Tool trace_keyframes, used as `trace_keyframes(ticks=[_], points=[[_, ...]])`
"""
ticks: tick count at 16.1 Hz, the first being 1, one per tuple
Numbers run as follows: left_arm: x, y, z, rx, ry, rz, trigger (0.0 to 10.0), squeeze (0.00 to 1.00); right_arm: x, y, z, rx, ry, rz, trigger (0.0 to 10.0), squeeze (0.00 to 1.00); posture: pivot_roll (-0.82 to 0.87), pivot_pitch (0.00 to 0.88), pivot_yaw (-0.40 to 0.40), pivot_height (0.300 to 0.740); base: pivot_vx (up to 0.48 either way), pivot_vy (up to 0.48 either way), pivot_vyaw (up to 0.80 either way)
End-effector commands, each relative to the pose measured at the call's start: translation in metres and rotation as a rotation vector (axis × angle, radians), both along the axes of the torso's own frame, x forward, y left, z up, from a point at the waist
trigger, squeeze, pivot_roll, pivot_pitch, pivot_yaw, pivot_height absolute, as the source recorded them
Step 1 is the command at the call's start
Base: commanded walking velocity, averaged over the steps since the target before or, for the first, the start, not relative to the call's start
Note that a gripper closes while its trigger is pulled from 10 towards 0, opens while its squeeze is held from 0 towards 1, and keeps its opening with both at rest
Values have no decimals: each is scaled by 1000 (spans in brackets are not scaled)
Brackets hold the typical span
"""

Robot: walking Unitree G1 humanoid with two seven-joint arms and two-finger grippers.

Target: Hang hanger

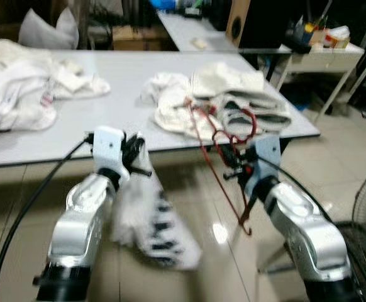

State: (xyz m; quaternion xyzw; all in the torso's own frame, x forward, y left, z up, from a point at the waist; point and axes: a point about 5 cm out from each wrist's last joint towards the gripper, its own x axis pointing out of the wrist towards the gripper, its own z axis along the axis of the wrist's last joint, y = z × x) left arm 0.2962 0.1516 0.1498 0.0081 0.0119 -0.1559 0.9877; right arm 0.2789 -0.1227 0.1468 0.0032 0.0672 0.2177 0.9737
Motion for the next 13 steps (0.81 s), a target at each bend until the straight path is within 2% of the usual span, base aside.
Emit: trace_keyframes(ticks=[1, 13], points=[[-1, -9, 4, -2, -20, -26, 10000, 0, 0, -8, -1, -9, 2, -19, 10000, 0, -54, 0, -77, 740, 379, 0, 0], [-3, -6, 2, 7, -15, -19, 10000, 0, 0, -4, -4, -6, -7, 9, 10000, 0, -46, 0, -78, 740, 376, 0, 0]])
